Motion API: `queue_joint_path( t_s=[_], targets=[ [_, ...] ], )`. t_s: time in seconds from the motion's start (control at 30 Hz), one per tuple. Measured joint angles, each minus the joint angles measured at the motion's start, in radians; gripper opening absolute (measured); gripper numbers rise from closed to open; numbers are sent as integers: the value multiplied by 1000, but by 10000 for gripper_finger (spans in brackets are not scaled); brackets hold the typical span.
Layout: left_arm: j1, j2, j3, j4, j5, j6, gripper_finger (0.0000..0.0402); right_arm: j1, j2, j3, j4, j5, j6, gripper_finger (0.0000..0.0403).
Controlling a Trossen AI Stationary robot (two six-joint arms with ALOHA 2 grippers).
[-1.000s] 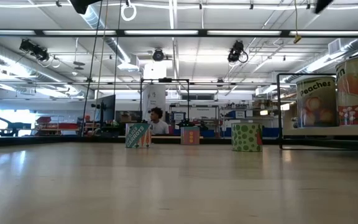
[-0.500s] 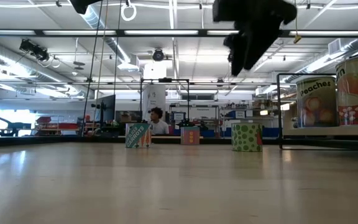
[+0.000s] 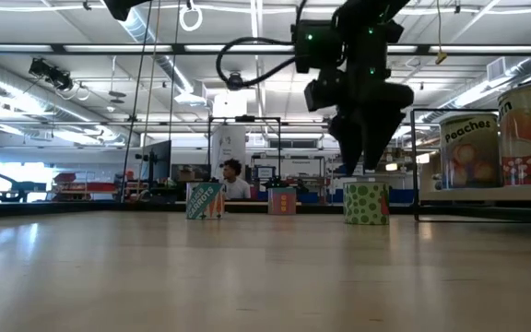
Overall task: Pick and place cans onto a shelf
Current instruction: Put the canned mix on the shelf
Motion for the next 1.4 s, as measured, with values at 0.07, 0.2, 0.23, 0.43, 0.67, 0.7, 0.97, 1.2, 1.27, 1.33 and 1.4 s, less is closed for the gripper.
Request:
queue_joint_path(
  t_s=[0.07,0.2,0.23,0.43,0.67,0.7,0.97,1.2,1.27,1.33,1.4],
  targets=[
    [0,0,0,0,0,0,318,-13,9,-10,13,-3,-15,393],
    [0,0,1,0,0,0,318,-37,18,-23,23,-9,-23,394],
    [0,0,1,-1,0,1,318,-41,17,-27,37,-17,-26,394],
    [0,0,1,-2,0,0,318,-66,31,-61,68,-64,-38,394],
    [0,0,1,-4,0,1,318,-70,66,-69,95,-74,-29,373],
    [0,0,1,-3,0,0,318,-70,72,-69,95,-74,-29,363],
    [0,0,1,-4,0,1,318,-59,65,-69,89,-29,6,287],
    [0,1,1,-4,0,1,318,68,-16,0,-5,-29,115,287],
    [0,1,1,-5,0,0,318,138,-41,30,-34,-28,165,287],
    [0,1,1,-4,0,0,318,219,-66,63,-66,-29,215,287],
    [0,1,1,-5,0,0,318,305,-88,95,-103,-24,287,287]
  ],
)
